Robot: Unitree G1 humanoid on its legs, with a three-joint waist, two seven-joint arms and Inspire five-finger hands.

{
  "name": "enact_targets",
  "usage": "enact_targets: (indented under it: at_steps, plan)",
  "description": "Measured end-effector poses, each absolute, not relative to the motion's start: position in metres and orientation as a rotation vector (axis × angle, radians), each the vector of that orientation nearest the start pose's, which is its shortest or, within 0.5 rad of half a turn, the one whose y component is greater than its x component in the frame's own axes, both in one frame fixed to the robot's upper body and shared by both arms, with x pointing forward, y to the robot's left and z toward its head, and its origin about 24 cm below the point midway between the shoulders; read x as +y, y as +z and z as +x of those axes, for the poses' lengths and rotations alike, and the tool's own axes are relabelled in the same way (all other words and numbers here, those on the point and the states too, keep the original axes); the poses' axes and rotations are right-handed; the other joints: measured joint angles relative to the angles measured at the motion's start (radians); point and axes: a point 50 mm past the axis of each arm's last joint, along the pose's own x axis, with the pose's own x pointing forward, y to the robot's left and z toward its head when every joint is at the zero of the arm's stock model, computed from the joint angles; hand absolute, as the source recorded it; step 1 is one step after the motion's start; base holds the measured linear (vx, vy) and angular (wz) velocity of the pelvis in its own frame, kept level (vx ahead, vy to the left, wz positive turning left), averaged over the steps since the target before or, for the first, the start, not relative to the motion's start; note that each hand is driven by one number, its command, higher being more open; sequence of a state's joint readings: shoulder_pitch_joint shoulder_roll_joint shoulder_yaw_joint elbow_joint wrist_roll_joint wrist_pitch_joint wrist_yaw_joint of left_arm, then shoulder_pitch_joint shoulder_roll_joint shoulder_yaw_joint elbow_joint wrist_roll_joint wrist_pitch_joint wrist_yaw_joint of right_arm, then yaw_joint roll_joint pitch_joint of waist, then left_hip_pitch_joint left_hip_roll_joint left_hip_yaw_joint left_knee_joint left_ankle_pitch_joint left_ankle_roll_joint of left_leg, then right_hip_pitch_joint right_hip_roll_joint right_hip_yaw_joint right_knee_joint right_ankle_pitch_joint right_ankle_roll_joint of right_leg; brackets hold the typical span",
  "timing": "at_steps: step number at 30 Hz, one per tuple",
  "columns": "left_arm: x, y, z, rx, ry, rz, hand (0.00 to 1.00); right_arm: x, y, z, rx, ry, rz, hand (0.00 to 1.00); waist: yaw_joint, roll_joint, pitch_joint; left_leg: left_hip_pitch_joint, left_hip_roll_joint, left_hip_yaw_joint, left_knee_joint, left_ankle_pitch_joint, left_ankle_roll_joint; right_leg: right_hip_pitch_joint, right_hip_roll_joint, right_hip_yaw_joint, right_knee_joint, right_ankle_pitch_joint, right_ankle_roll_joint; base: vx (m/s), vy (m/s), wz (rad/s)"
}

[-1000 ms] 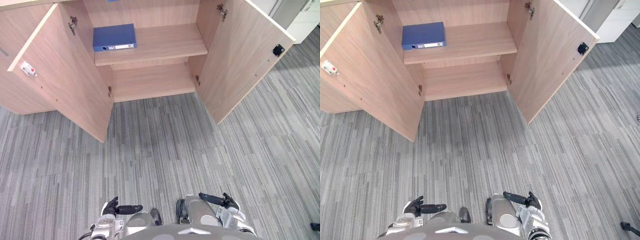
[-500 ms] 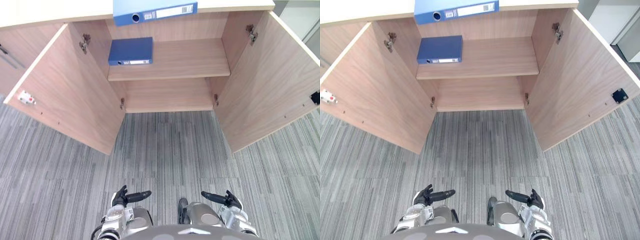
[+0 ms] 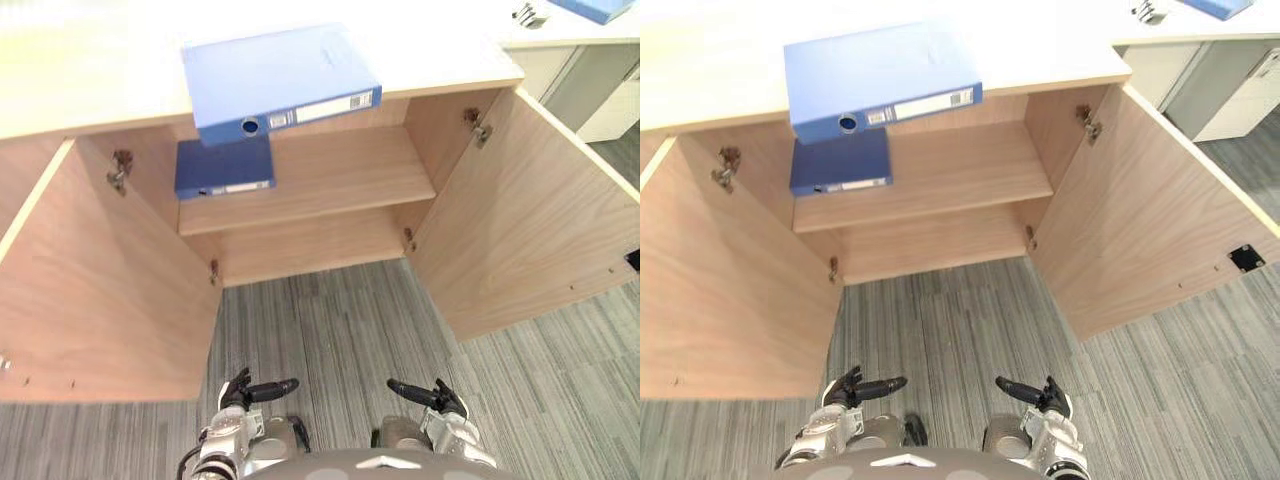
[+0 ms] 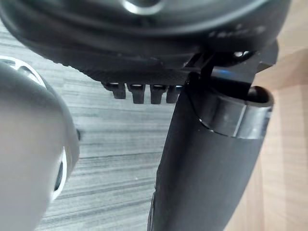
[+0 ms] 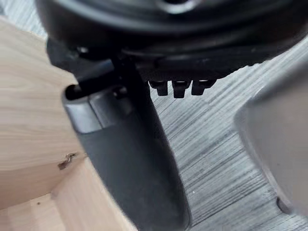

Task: Walk over to the cabinet, pick up the folder, carry it to the office cabinet, place the folder inside the office cabinet, then close the office cabinet door

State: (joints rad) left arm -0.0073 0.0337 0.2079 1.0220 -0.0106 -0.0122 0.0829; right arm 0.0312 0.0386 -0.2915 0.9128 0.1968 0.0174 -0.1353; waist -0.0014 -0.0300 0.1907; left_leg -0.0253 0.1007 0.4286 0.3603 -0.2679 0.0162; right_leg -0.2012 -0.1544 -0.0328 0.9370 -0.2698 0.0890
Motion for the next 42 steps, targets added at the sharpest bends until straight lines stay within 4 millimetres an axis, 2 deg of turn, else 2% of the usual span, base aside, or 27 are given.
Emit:
enact_targets:
  at_steps: [1, 3, 5, 6, 7, 8, 10, 11, 12, 13, 15, 16, 17, 19, 20, 21, 22, 23, 25, 28, 36, 42]
  plan:
    - [0.192, -0.151, 0.133, 1.001, 0.285, -0.045, 1.00, -0.183, -0.145, 0.136, 0.940, -0.470, 0.296, 1.00, -0.006, -0.001, 0.000, 0.056, -0.002, 0.000, -0.041, -0.022, -0.018, -0.075, -0.002, -0.028, 0.037, -0.014, -0.021, 0.37, 0.018, 0.00]
    - [0.191, -0.151, 0.132, 1.006, 0.289, -0.051, 1.00, -0.184, -0.144, 0.140, 0.930, -0.468, 0.293, 1.00, -0.007, 0.001, 0.001, 0.109, -0.001, 0.000, -0.083, -0.024, -0.023, -0.134, 0.005, -0.059, -0.012, -0.032, -0.032, 0.45, -0.083, 0.02]
    - [0.188, -0.153, 0.130, 1.020, 0.283, -0.054, 1.00, -0.189, -0.143, 0.140, 0.925, -0.473, 0.280, 1.00, -0.017, 0.013, 0.003, 0.182, 0.012, -0.011, -0.147, -0.019, -0.033, -0.186, 0.043, -0.095, -0.244, -0.019, -0.041, 0.48, -0.155, 0.24]
    - [0.187, -0.154, 0.129, 1.027, 0.278, -0.051, 1.00, -0.190, -0.144, 0.139, 0.929, -0.475, 0.278, 1.00, -0.023, 0.013, 0.001, 0.195, 0.014, -0.024, -0.162, -0.016, -0.049, -0.188, 0.055, -0.087, -0.337, 0.012, -0.041, 0.40, -0.165, 0.60]
    - [0.187, -0.156, 0.125, 1.045, 0.267, -0.041, 1.00, -0.192, -0.146, 0.136, 0.949, -0.478, 0.272, 1.00, -0.038, 0.012, 0.000, 0.226, 0.009, -0.064, -0.196, -0.011, -0.086, -0.162, 0.075, -0.083, -0.434, 0.147, -0.099, 0.50, -0.186, 0.50]
    - [0.177, -0.157, 0.127, 1.052, 0.244, -0.059, 1.00, -0.201, -0.147, 0.133, 0.965, -0.492, 0.250, 1.00, -0.027, 0.049, -0.004, 0.234, 0.034, -0.101, -0.223, 0.015, -0.091, -0.152, 0.096, -0.098, -0.429, 0.135, -0.115, 0.50, -0.195, 0.43]
    - [0.168, -0.156, 0.130, 1.044, 0.230, -0.078, 1.00, -0.204, -0.148, 0.130, 0.975, -0.515, 0.256, 1.00, -0.026, 0.054, -0.001, 0.245, 0.036, -0.132, -0.227, 0.080, -0.113, -0.138, 0.088, -0.107, -0.397, 0.095, -0.143, 0.45, -0.224, 0.29]
    - [0.163, -0.156, 0.132, 1.039, 0.224, -0.090, 1.00, -0.203, -0.151, 0.124, 0.997, -0.521, 0.263, 1.00, -0.033, 0.056, -0.001, 0.249, 0.052, -0.144, -0.181, 0.116, -0.116, -0.088, 0.084, -0.136, -0.410, 0.080, -0.159, 0.47, -0.270, 0.51]
    - [0.161, -0.156, 0.132, 1.035, 0.226, -0.100, 1.00, -0.204, -0.151, 0.123, 1.001, -0.525, 0.265, 1.00, -0.035, 0.056, 0.000, 0.241, 0.065, -0.145, -0.133, 0.127, -0.117, -0.056, 0.082, -0.151, -0.427, 0.078, -0.162, 0.42, -0.242, 0.76]
    - [0.156, -0.154, 0.135, 1.021, 0.229, -0.124, 1.00, -0.204, -0.152, 0.118, 1.010, -0.534, 0.263, 1.00, -0.036, 0.053, 0.002, 0.192, 0.105, -0.140, 0.016, 0.129, -0.127, 0.022, 0.084, -0.162, -0.490, 0.073, -0.163, 0.31, -0.180, 0.68]
    - [0.155, -0.152, 0.139, 0.998, 0.221, -0.134, 1.00, -0.203, -0.153, 0.116, 1.015, -0.532, 0.265, 1.00, -0.029, 0.045, 0.002, 0.115, 0.145, -0.112, 0.198, 0.086, -0.135, 0.119, 0.093, -0.164, -0.580, 0.066, -0.155, 0.21, -0.116, 0.53]
    - [0.156, -0.151, 0.141, 0.985, 0.226, -0.136, 1.00, -0.202, -0.152, 0.118, 1.006, -0.527, 0.267, 1.00, -0.020, 0.048, -0.003, 0.069, 0.163, -0.084, 0.242, 0.054, -0.125, 0.148, 0.100, -0.164, -0.613, 0.065, -0.154, 0.14, -0.052, 0.15]
    - [0.156, -0.151, 0.141, 0.983, 0.229, -0.137, 1.00, -0.201, -0.152, 0.119, 1.005, -0.525, 0.268, 1.00, -0.015, 0.049, -0.006, 0.053, 0.168, -0.071, 0.242, 0.042, -0.120, 0.156, 0.101, -0.164, -0.621, 0.065, -0.152, 0.11, 0.011, -0.03]
    - [0.157, -0.150, 0.142, 0.978, 0.230, -0.137, 1.00, -0.199, -0.153, 0.119, 1.009, -0.516, 0.267, 1.00, -0.006, 0.051, -0.008, 0.003, 0.159, -0.053, 0.133, 0.035, -0.105, 0.185, 0.091, -0.164, -0.637, 0.062, -0.136, 0.09, 0.072, -0.04]
    - [0.157, -0.150, 0.142, 0.979, 0.230, -0.137, 1.00, -0.199, -0.153, 0.118, 1.010, -0.518, 0.266, 1.00, -0.006, 0.052, -0.009, 0.001, 0.146, -0.055, 0.078, 0.041, -0.109, 0.190, 0.085, -0.162, -0.636, 0.059, -0.127, 0.08, 0.130, -0.10]
    - [0.156, -0.151, 0.141, 0.985, 0.227, -0.138, 1.00, -0.201, -0.153, 0.117, 1.010, -0.523, 0.262, 1.00, -0.008, 0.062, -0.016, 0.000, 0.122, -0.059, -0.033, 0.110, -0.103, 0.193, 0.081, -0.155, -0.630, 0.053, -0.107, 0.10, 0.169, -0.16]
    - [0.154, -0.152, 0.138, 1.000, 0.228, -0.146, 1.00, -0.203, -0.153, 0.115, 1.016, -0.527, 0.258, 1.00, -0.009, 0.075, -0.031, 0.004, 0.109, -0.065, -0.091, 0.146, -0.100, 0.192, 0.082, -0.144, -0.625, 0.045, -0.087, 0.13, 0.183, -0.10]
    - [0.155, -0.153, 0.135, 1.009, 0.234, -0.146, 1.00, -0.202, -0.154, 0.114, 1.020, -0.526, 0.261, 1.00, -0.011, 0.070, -0.040, 0.016, 0.095, -0.071, -0.116, 0.147, -0.099, 0.191, 0.078, -0.141, -0.626, 0.044, -0.080, 0.17, 0.170, -0.02]
    - [0.161, -0.154, 0.134, 1.010, 0.255, -0.142, 1.00, -0.199, -0.156, 0.107, 1.040, -0.531, 0.272, 1.00, -0.008, 0.040, -0.054, 0.040, 0.060, -0.057, -0.180, 0.162, -0.087, 0.193, 0.050, -0.134, -0.649, 0.053, -0.056, 0.15, 0.171, 0.00]
    - [0.164, -0.155, 0.129, 1.022, 0.251, -0.121, 1.00, -0.197, -0.157, 0.104, 1.048, -0.544, 0.286, 1.00, -0.010, 0.033, -0.060, 0.099, 0.033, -0.039, -0.237, 0.169, -0.082, 0.240, 0.042, -0.121, -0.695, 0.066, -0.037, 0.07, 0.113, -0.12]
    - [0.163, -0.155, 0.126, 1.027, 0.199, -0.048, 1.00, -0.200, -0.161, 0.096, 1.085, -0.552, 0.276, 1.00, -0.011, 0.042, -0.079, 0.146, 0.011, -0.052, -0.349, 0.225, -0.077, 0.277, 0.060, -0.110, -0.782, 0.115, -0.039, 0.01, 0.026, -0.01]
    - [0.167, -0.136, 0.134, 0.866, 0.273, -0.098, 1.00, -0.201, -0.161, 0.093, 1.093, -0.567, 0.256, 1.00, -0.009, 0.042, -0.078, 0.162, 0.002, -0.119, -0.395, 0.246, -0.062, 0.288, 0.064, -0.120, -0.794, 0.128, -0.038, -0.06, -0.013, 0.08]
